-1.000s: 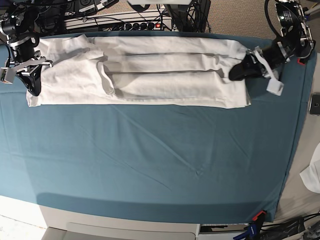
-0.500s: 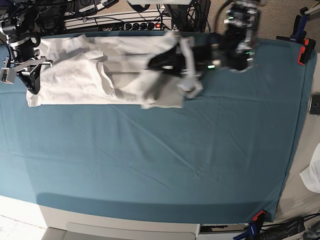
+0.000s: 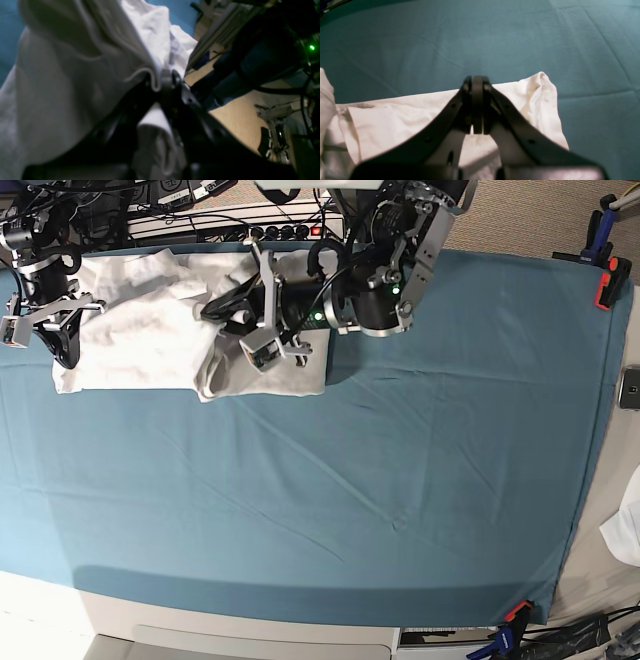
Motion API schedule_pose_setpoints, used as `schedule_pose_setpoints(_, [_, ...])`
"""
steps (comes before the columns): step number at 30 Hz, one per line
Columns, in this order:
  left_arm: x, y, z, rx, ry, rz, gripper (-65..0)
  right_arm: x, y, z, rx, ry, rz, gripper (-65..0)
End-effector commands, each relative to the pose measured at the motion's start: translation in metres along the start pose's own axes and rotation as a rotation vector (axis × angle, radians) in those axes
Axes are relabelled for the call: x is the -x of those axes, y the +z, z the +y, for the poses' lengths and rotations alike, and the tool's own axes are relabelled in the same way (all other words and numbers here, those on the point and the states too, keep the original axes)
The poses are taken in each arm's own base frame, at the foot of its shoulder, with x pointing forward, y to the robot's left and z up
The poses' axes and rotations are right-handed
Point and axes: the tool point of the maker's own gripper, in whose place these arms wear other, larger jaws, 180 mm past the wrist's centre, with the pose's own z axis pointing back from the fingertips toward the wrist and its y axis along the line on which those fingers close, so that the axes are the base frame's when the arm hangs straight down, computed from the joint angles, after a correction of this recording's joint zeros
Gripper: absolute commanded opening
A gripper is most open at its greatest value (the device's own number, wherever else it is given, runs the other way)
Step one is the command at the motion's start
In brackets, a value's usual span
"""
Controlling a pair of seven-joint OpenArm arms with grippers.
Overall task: Fold the T-shirt properly
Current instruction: 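Lift the hem end with the left gripper and fold it toward the collar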
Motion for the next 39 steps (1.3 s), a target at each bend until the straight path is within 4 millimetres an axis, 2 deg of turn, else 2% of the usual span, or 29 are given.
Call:
schedule_pose_setpoints(1, [-0.019, -0.003, -0.005, 0.029, -0.012, -0.064, -65.0, -0.017, 0.002, 0.001, -0.007, 0.02, -0.057, -65.0])
schedule_pose_setpoints(5, [-0.012, -0.005, -0.002, 0.029, 0.004, -0.048, -65.0, -0.017, 0.002, 0.001, -0.008, 0.02, -0.058, -65.0])
schedule_pose_setpoints(8, [-0.015, -0.005, -0.002, 0.028, 0.003, -0.064, -64.4, -0.017, 0.002, 0.001, -0.008, 0.02, -0.059, -65.0])
schedule_pose_setpoints(12, [-0.02, -0.009, 0.003, -0.012, -0.036, -0.074, -44.7, -0.017, 0.002, 0.001, -0.008, 0.02, -0.059, -65.0])
schedule_pose_setpoints(15, [-0.022, -0.009, 0.003, -0.015, -0.038, -0.083, -38.8, -0.017, 0.002, 0.001, -0.007, 0.02, -0.059, -65.0])
schedule_pose_setpoints(21, [-0.017, -0.009, 0.005, -0.017, -0.042, -0.055, -39.5, -0.017, 0.002, 0.001, -0.008, 0.02, -0.059, -65.0])
schedule_pose_setpoints(22, [-0.016, -0.009, 0.006, -0.019, -0.048, -0.039, -41.8, -0.017, 0.002, 0.001, -0.008, 0.02, -0.059, -65.0])
schedule_pose_setpoints(26, [-0.016, -0.001, 0.012, -0.044, -0.072, -0.003, -62.5, -0.017, 0.002, 0.001, -0.007, 0.021, -0.059, -65.0])
schedule_pose_setpoints(27, [-0.016, 0.002, 0.016, -0.057, -0.073, 0.0, -65.0, -0.016, 0.002, 0.0, -0.003, 0.025, -0.055, -65.0])
schedule_pose_setpoints(32, [-0.001, 0.027, 0.044, -0.145, -0.056, 0.046, -65.0, -0.012, 0.002, -0.015, 0.055, 0.111, 0.008, -65.0])
schedule_pose_setpoints(35, [0.015, 0.05, 0.065, -0.208, -0.045, 0.088, -65.0, -0.024, 0.004, -0.035, 0.128, 0.176, 0.01, -36.6])
schedule_pose_setpoints(36, [0.019, 0.058, 0.071, -0.229, -0.042, 0.101, -65.0, -0.031, 0.006, -0.049, 0.188, 0.174, -0.003, -31.8])
schedule_pose_setpoints(39, [0.029, 0.081, 0.085, -0.273, -0.005, 0.107, -65.0, -0.051, 0.018, -0.088, 0.358, 0.198, -0.008, -31.0])
